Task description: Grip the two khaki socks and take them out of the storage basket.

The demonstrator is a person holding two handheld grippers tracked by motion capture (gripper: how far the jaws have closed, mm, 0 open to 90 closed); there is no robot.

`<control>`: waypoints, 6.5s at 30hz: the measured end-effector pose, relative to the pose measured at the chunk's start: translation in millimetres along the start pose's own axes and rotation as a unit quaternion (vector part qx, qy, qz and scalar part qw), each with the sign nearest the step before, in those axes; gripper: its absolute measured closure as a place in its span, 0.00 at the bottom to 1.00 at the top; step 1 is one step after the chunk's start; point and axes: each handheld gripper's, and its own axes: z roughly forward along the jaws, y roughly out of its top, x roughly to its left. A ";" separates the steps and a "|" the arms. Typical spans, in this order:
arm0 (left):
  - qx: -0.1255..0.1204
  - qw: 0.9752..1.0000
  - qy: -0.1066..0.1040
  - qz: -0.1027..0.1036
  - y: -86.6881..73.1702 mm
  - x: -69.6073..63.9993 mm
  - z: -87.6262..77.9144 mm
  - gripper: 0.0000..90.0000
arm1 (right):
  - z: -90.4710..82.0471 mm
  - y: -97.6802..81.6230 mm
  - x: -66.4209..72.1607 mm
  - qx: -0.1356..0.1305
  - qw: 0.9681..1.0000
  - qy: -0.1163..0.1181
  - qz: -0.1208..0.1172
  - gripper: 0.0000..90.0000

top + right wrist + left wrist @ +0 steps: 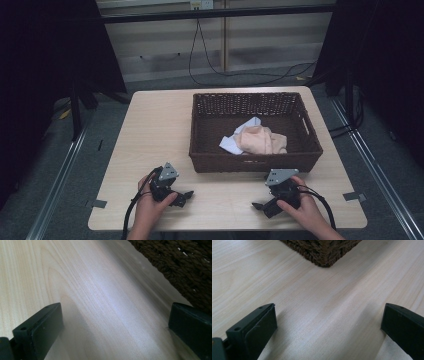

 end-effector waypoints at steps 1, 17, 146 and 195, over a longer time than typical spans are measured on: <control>-0.003 1.000 0.000 -0.004 -0.1 -0.5 0.4 0.00 | 0.0 0.0 0.0 0.000 1.000 0.000 0.000 0.00; 0.001 1.000 0.001 0.000 0.1 -0.1 -0.1 0.00 | -8.9 24.2 5.6 0.118 0.992 0.032 -0.021 0.02; -0.001 1.000 -0.004 0.004 0.0 -1.2 0.2 0.00 | 16.5 147.6 -138.9 0.289 0.953 0.013 0.086 0.66; 0.002 1.000 -0.004 0.006 0.3 -0.8 -0.3 0.00 | -81.2 207.0 -148.3 0.275 0.958 0.006 0.087 1.00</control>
